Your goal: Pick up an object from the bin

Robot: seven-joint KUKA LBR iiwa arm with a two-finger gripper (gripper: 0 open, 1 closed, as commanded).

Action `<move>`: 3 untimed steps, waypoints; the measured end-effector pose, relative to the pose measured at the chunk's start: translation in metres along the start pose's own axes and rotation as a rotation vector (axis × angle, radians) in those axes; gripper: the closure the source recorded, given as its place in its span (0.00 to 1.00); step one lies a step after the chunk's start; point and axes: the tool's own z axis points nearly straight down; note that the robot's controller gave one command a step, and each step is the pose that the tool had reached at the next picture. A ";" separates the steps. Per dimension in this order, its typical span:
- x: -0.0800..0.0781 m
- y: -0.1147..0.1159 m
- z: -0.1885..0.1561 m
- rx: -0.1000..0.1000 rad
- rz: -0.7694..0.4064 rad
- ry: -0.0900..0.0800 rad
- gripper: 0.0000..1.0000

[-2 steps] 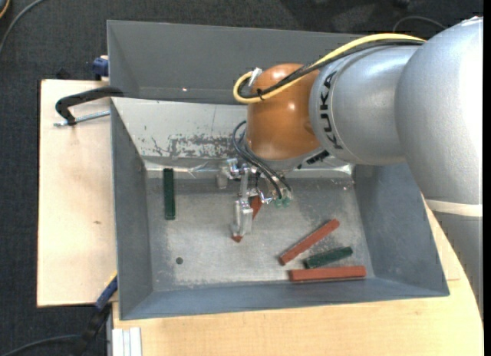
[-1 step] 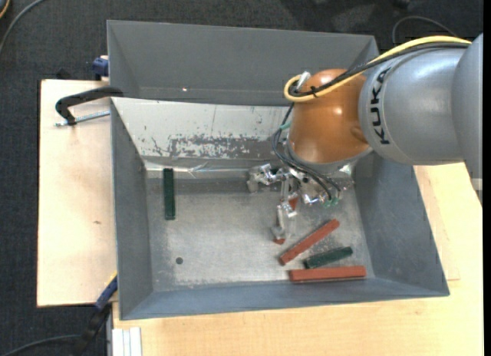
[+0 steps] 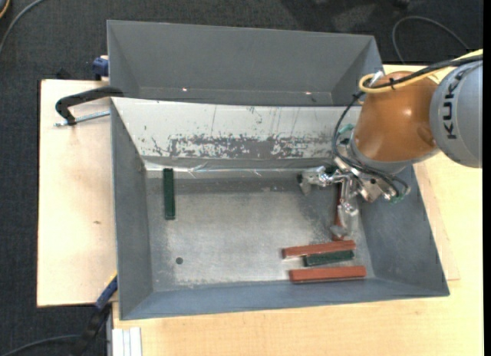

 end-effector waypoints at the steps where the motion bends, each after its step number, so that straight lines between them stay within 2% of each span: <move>1: 0.062 0.053 -0.053 -0.006 -0.468 0.003 0.00; 2: 0.075 0.045 0.001 -0.008 -0.325 0.005 0.00; 3: 0.045 0.077 -0.001 -0.006 -0.423 -0.002 0.00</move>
Offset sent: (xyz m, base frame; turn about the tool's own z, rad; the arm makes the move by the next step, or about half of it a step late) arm -0.0806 0.0154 0.0517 -0.4691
